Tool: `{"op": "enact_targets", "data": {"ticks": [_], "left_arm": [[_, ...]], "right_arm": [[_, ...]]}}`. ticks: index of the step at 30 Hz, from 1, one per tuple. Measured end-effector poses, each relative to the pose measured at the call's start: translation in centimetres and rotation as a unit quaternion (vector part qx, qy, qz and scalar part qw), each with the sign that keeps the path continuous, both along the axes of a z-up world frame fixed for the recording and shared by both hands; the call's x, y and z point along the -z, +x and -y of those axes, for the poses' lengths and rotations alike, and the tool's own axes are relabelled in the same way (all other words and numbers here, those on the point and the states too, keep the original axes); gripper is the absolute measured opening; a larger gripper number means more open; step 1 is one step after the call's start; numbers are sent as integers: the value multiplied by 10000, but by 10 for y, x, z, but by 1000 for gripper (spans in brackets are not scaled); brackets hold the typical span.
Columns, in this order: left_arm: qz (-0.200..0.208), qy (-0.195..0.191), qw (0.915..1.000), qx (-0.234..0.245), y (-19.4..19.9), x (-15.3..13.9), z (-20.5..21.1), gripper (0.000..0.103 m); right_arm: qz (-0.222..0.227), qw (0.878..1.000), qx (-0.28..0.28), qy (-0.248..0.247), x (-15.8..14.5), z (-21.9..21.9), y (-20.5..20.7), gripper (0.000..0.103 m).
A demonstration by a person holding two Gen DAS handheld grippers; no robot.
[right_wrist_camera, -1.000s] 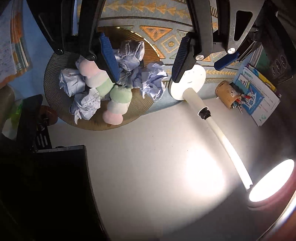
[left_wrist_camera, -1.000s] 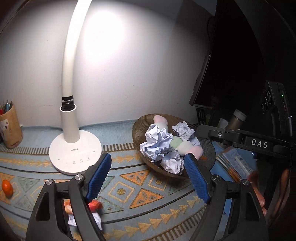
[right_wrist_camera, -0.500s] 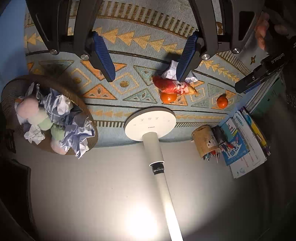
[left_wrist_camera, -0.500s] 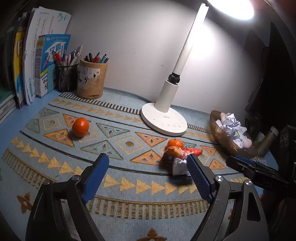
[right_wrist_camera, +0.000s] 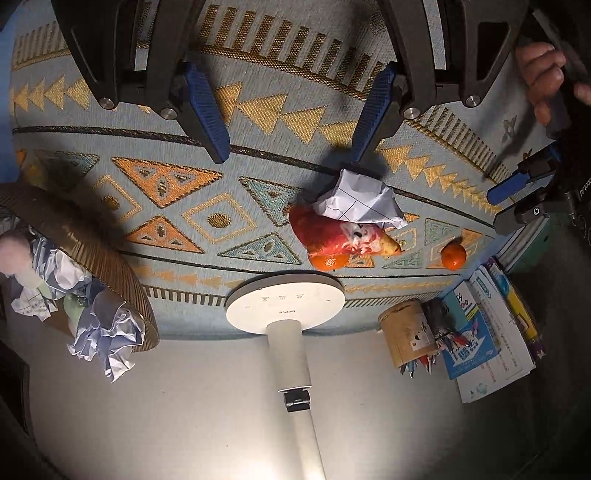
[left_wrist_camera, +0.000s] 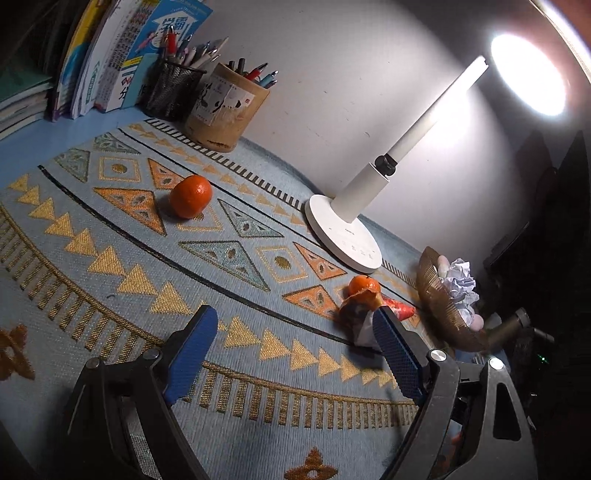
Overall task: Organize objects
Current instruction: 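Withdraw both tools from the bowl toward the red snack bag, then grasp the lone orange with the left tool while the right tool grasps the folded white paper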
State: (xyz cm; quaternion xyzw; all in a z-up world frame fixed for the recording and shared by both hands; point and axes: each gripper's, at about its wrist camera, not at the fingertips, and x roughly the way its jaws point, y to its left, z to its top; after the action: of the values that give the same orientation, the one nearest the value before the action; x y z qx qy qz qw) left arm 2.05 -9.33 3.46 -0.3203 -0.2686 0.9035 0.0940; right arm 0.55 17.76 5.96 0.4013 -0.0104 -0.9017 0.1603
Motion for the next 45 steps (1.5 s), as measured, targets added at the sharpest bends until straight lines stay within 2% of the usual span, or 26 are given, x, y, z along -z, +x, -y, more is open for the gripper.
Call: {"op": "enact_targets", "data": {"ticks": [5,9,13,15,17,19,22,24,25,27,28,30,34,40,41,42,45], "left_arm": [[10,-469,9989,-65,-1,-4,-9,85],[143,-834,9962,-199,-4,-12,5,85],[410,-1307,9906,-34,-31,-24,41,85],[434,-1530,9871,-168,-50,-24,59,85],[478,-1549,9867,-73,-69,-20,69,85],[509,-1683,9844,61,-86,-13,67,85],[612,-2169,9742,154,-106,-3,52,83],[632,-2333,9701,204,-113,2,44,81],[628,-2327,9703,219,-115,3,43,77],[670,-2276,9711,276,-117,7,41,61],[716,-2273,9707,295,-119,10,40,48],[815,-2277,9697,339,-120,14,39,33],[703,-2200,9722,382,-108,8,36,32],[543,-2087,9750,538,-75,-5,18,32],[506,-2037,9761,563,-68,-7,15,32],[470,-1979,9773,585,-62,-10,10,32],[272,-1781,9814,663,-42,-18,-6,32]], "right_arm": [[-40,9999,91,-140,-5,-1,2,67],[287,9982,7,-521,-5,13,1,69],[476,9983,103,-314,-2,42,-6,71],[574,9977,217,-300,1,51,-13,71],[620,9970,310,-355,4,57,-19,71],[591,9972,391,-249,8,63,-24,71],[560,9972,494,-102,11,67,-28,71],[440,9977,506,-20,9,69,-28,71],[403,9980,487,-3,9,70,-28,71],[381,9982,465,50,9,73,-29,69],[379,9983,444,73,9,74,-29,66],[376,9983,430,122,10,76,-30,54],[403,9984,389,-51,10,73,-30,38],[272,9979,304,-504,0,56,-18,34],[240,9978,246,-564,-3,52,-12,18],[234,9976,187,-626,-5,48,-5,15],[242,9969,172,-732,-11,28,13,15]]}}
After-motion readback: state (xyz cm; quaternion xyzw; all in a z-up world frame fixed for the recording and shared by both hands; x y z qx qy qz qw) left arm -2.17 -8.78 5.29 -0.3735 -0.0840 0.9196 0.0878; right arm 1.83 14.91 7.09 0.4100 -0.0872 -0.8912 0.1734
